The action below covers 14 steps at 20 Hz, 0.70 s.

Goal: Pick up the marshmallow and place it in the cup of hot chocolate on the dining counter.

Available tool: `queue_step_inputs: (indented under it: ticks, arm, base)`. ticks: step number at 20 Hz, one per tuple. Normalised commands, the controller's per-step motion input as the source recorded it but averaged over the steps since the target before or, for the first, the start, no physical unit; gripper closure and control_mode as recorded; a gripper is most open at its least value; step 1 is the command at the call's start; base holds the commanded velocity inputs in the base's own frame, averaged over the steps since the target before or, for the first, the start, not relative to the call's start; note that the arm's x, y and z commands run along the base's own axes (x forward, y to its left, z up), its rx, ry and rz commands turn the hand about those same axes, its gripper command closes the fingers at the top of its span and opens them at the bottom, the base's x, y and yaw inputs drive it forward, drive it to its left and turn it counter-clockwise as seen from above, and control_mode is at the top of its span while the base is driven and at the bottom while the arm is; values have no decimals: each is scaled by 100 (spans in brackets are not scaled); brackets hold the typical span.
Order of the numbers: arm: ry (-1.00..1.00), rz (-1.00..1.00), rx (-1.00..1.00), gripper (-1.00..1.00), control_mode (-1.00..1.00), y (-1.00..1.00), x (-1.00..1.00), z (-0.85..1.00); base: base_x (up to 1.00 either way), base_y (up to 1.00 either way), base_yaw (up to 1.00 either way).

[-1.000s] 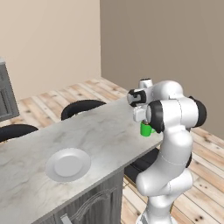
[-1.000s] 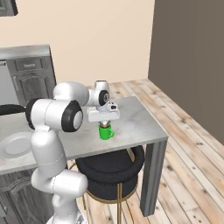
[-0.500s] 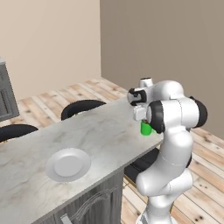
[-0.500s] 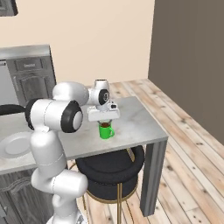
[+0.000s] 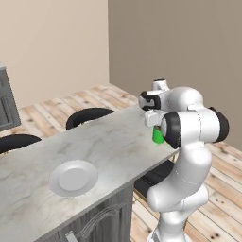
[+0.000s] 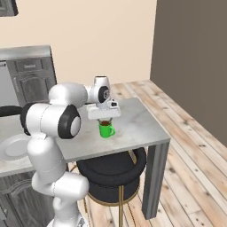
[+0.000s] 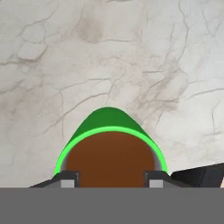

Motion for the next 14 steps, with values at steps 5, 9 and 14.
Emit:
queue_step_inputs:
  ticks: [5, 9, 14]
  arm:
    - [0, 0, 1, 100, -100, 9, 20, -58]
    - [0, 0, 5, 100, -100, 1, 0, -61]
    - [-6, 0, 0, 100, -100, 3, -17, -4]
  base:
    - [0, 0, 0]
    - [0, 0, 0]
    - [0, 0, 0]
